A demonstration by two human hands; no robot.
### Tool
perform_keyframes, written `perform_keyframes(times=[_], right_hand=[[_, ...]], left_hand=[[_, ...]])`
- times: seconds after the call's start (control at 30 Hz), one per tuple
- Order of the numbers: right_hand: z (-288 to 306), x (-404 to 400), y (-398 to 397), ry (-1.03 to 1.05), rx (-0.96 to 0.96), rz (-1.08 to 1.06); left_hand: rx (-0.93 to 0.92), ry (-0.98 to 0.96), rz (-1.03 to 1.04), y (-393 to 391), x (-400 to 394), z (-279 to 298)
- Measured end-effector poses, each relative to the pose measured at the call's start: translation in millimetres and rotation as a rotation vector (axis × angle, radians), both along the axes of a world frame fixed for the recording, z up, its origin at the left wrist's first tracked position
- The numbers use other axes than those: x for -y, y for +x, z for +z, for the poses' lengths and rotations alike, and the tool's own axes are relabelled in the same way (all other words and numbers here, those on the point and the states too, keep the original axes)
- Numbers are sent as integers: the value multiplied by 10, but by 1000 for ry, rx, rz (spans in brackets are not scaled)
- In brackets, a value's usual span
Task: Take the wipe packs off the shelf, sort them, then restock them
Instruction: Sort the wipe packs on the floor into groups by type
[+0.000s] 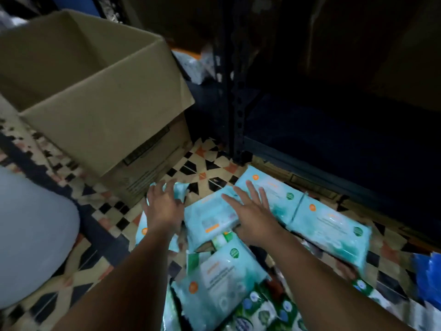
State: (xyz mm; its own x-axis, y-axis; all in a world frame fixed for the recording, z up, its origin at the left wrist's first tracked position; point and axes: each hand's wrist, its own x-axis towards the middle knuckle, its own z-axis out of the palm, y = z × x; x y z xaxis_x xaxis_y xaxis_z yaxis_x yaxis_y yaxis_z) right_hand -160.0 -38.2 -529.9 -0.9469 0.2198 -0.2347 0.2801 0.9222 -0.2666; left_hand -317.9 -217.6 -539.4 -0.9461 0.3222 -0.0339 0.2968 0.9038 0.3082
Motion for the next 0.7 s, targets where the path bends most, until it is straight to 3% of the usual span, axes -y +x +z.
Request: perform_keyframes(times=[0.1,0.23,0.3,0.5,0.7], right_hand=[[9,184,-297,55,90,127],[-52,357,-505,32,198,208],[-142,424,-549,18,219,219],[-159,552,-666,42,155,199],[54,509,-599,24,-90,191]], left_hand=[[61,-31,104,-113,271,-9],[420,169,262,-194,482,-95],[481,175,241,-173,541,-102],[501,-6,211,-67,461,-115],[359,-25,302,119,380,11]])
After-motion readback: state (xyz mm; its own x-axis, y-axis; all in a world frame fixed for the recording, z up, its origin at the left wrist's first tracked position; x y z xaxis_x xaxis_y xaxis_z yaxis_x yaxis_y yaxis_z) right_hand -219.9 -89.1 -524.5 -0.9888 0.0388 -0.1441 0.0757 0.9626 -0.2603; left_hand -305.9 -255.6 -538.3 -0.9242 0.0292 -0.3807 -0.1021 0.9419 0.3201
